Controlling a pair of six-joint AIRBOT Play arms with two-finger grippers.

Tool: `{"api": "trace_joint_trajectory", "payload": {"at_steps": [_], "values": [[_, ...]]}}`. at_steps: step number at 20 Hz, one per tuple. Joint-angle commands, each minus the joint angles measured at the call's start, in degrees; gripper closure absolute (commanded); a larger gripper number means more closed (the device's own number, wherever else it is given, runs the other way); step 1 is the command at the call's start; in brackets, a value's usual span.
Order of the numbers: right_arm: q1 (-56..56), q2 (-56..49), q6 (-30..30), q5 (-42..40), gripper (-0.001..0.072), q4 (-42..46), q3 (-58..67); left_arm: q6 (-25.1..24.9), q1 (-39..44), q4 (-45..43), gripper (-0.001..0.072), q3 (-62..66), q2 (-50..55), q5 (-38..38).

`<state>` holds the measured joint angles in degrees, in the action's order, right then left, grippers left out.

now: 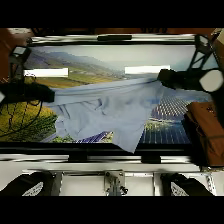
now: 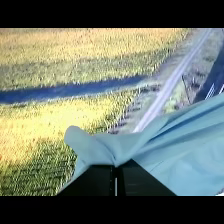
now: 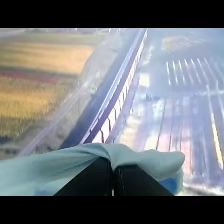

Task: Fold the shirts.

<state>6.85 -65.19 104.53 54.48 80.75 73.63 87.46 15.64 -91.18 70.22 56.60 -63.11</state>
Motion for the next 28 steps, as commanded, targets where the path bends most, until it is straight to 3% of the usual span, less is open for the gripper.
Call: {"api": "trace_joint_trajectory", "payload": {"at_steps": [1, 5, 6, 7, 8, 9, 11, 12, 14, 15, 16, 17, 18, 20, 23, 28], "values": [[0.04, -10.73, 2.86, -16.13, 0.0643, -5.16, -0.72, 4.46, -0.02, 2.62, 0.0676, 0.44, 10.40, 17.25], [0.04, -16.98, 2.84, -11.17, 0.0643, -9.16, -0.72, 14.95, -0.02, 7.34, 0.0671, 0.52, 18.86, 15.65], [0.04, -17.59, 2.75, -10.05, 0.0628, -9.97, -0.72, 15.30, -0.02, 8.46, 0.0609, 0.52, 19.82, 13.79], [0.04, -17.49, 2.75, -9.90, 0.0542, -9.99, -0.72, 15.30, -0.04, 8.50, 0.0396, 0.55, 19.93, 11.63], [-0.24, -16.68, 2.60, -9.90, 0.0278, -9.92, -0.70, 15.28, -0.48, 8.52, 0.0135, 0.72, 19.54, 8.92], [-0.94, -15.39, 0.96, -9.49, 0.0158, -9.92, -0.70, 14.56, -1.51, 8.48, -0.0005, 2.23, 19.26, 2.95], [-3.56, -11.89, -4.26, -4.57, 0.0158, -7.74, -0.07, 3.52, -5.29, 7.72, -0.0004, 7.43, 19.19, -14.51], [-5.27, -9.97, -5.75, -0.11, 0.0158, -4.42, 0.13, 0.92, -7.67, 6.40, -0.0004, 9.29, 19.04, -21.57], [-8.72, -6.91, -6.32, 11.47, 0.0158, 4.24, 0.11, 0.68, -14.45, 7.19, 0.0004, 8.59, 16.74, -27.65], [-10.32, -6.05, -7.82, 17.29, 0.0158, 7.61, 0.09, 0.81, -18.43, 11.41, 0.0069, 5.84, 14.62, -27.74], [-11.98, -5.64, -11.13, 22.56, 0.0158, 9.68, 0.11, 0.48, -22.05, 17.29, 0.0201, 1.49, 12.33, -27.26], [-13.42, -5.53, -14.53, 26.45, 0.0159, 10.05, 0.09, -1.09, -25.57, 23.58, 0.0224, -4.79, 9.88, -26.93], [-14.84, -5.53, -16.92, 29.18, 0.0158, 9.60, 0.09, -3.23, -28.33, 27.56, 0.0200, -11.04, 8.00, -26.73], [-16.22, -5.53, -17.84, 31.58, 0.0158, 8.39, 0.09, -4.35, -33.81, 31.30, -0.0006, -22.40, 4.76, -23.37], [-16.26, -5.55, -17.77, 29.97, 0.0158, 4.48, 0.09, -4.63, -40.57, 31.50, -0.0005, -31.32, 2.51, -15.26], [-16.26, -5.55, -16.90, 26.25, 0.0159, -2.32, 0.09, -4.87, -38.01, 33.86, -0.0004, -36.30, 4.11, -3.26]]}}
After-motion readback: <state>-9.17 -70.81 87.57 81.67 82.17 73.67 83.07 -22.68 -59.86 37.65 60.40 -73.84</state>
